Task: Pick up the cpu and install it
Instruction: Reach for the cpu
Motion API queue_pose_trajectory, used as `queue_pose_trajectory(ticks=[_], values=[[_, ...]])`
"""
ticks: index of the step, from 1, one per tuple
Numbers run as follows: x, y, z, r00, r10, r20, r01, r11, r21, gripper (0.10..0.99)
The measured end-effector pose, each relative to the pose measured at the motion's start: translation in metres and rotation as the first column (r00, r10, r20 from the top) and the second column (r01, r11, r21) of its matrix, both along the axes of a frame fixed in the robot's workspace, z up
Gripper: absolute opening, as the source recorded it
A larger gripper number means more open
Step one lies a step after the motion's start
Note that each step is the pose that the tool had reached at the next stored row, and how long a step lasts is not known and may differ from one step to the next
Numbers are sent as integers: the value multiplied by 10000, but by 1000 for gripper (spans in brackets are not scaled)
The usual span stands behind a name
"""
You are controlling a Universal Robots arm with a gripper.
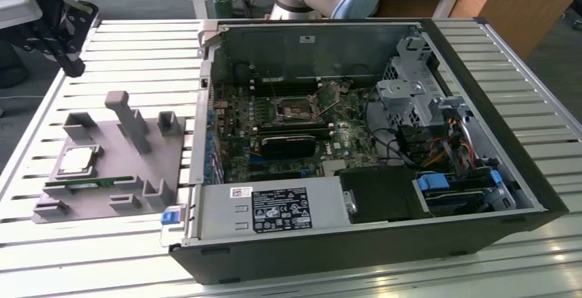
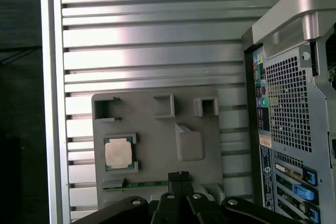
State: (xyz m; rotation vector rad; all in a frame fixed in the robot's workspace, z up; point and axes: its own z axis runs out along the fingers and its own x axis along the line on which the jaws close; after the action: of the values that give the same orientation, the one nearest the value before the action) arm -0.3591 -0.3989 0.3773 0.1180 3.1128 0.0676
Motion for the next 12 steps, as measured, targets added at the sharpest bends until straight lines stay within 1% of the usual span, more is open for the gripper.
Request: queue_pose_trajectory(ticks=[8, 10, 12], values=[[-101, 0, -6, 10000, -1, 0, 1, 10000, 0, 106], [-141, -1, -8, 10000, 0, 1, 0, 10000, 0, 106], [-201, -1, -9, 10000, 0, -1, 0, 10000, -1, 106]])
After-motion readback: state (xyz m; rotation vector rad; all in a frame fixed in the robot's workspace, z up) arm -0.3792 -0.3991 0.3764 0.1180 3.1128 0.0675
